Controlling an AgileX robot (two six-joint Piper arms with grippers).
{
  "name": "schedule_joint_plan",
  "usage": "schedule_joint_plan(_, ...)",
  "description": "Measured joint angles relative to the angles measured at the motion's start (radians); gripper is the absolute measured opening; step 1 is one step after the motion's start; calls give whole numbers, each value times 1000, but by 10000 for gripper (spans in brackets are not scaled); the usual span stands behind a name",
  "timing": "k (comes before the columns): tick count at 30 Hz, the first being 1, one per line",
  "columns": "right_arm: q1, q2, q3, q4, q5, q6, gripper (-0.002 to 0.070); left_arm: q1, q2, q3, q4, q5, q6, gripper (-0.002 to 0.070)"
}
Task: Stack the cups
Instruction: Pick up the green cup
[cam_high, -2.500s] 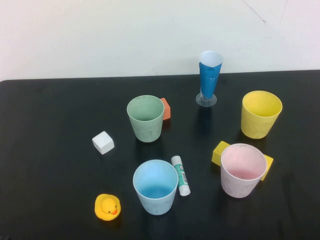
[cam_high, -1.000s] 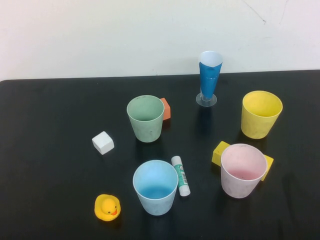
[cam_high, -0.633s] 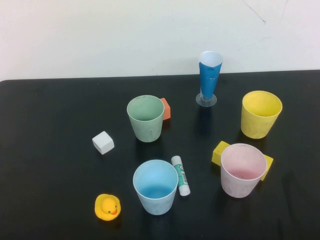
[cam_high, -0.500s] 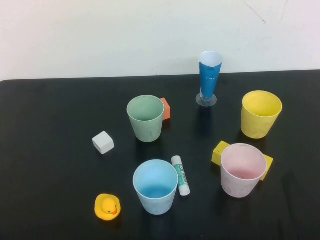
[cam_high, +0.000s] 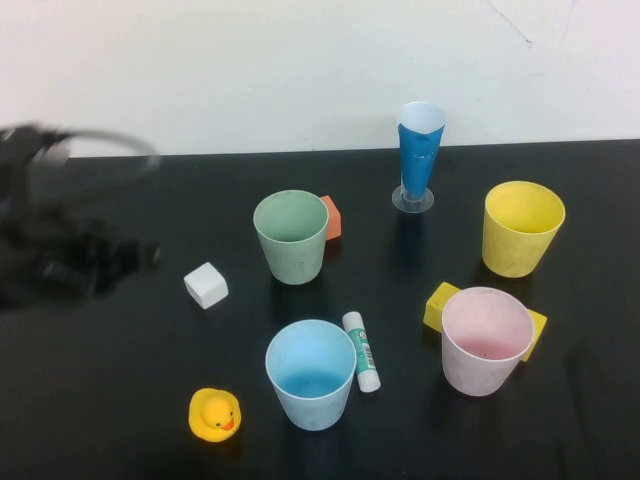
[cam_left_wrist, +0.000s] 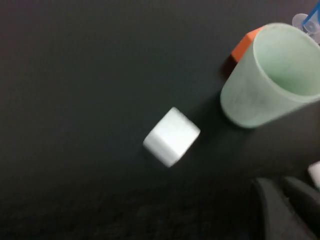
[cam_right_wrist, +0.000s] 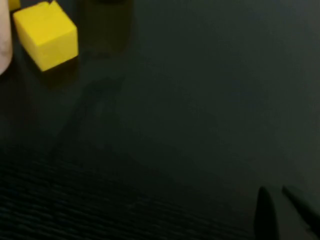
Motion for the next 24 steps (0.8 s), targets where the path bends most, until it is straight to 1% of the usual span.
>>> schedule_joint_plan(1, 0, 8, 0, 11, 0, -6, -3, 0, 37, -44, -9, 15, 7, 42)
schedule_joint_plan(2, 0, 14, 0, 23, -3, -8, -3, -2, 82, -88, -14, 36, 18, 78)
schedule_joint_plan(4, 0, 20, 0, 41, -18, -12, -3, -17, 166, -171, -19, 71, 41, 170)
schedule_joint_plan(7, 0, 22, 0, 52, -33, -22, -3, -63, 275, -293, -20, 89, 103, 368)
schedule_joint_plan(9, 0, 22, 0, 54, -33, -27, -3, -101, 350, -371, -12, 89, 157, 478)
schedule_joint_plan(10, 0, 22, 0, 56, -33, -29, -3, -119, 387, -407, -2, 89, 181, 515)
schedule_joint_plan(13, 0, 22, 0, 57, -35, -34, -3, -155, 492, -495, 49, 83, 228, 562)
schedule_joint_plan(16, 0, 22, 0, 57, -38, -34, -3, -161, 598, -549, 85, 75, 232, 571)
schedule_joint_plan(18, 0, 22, 0, 58, -37, -34, -3, -162, 646, -569, 89, 75, 230, 554)
schedule_joint_plan(19, 0, 22, 0, 58, -37, -34, -3, -162, 671, -577, 94, 73, 228, 531)
schedule_joint_plan(20, 0, 22, 0, 58, -37, -34, -3, -162, 692, -582, 99, 72, 228, 498)
schedule_joint_plan(22, 0, 22, 0, 58, -37, -36, -3, -162, 719, -589, 101, 74, 226, 403)
schedule_joint_plan(24, 0, 22, 0, 58, -37, -38, -3, -162, 725, -593, 103, 79, 224, 241)
